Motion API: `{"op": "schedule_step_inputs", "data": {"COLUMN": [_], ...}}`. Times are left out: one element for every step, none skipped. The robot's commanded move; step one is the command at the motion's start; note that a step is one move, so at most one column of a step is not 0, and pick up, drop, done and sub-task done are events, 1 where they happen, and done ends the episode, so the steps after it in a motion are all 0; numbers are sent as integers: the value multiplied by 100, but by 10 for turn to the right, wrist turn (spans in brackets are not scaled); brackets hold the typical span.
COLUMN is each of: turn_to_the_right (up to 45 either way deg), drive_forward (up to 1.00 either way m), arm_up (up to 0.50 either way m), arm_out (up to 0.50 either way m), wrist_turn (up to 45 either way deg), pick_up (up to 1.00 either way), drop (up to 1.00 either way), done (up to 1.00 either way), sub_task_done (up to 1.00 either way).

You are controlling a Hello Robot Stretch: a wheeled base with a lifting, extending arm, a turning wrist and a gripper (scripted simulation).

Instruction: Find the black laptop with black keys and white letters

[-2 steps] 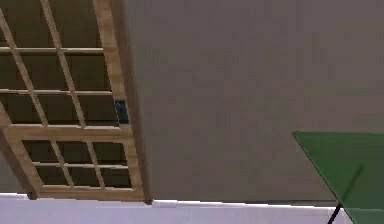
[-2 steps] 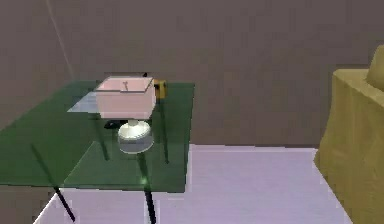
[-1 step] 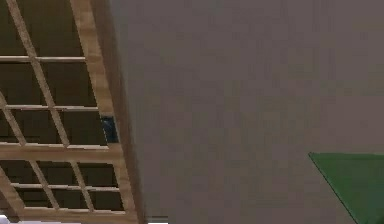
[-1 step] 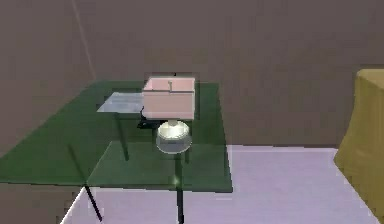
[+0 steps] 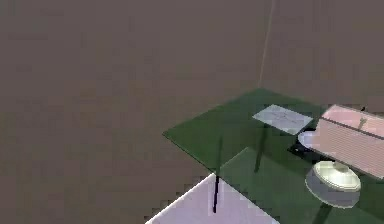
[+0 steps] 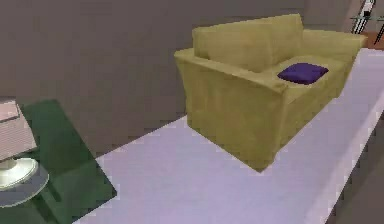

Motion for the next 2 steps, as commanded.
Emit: {"op": "schedule_step_inputs", "data": {"turn_to_the_right": [450,450], "drive_forward": [0,0], "arm_up": [0,0], "arm_out": [0,0], "wrist_turn": [0,0], "pick_up": [0,0], "drop": [0,0], "done": [0,0], "sub_task_done": [0,0]}}
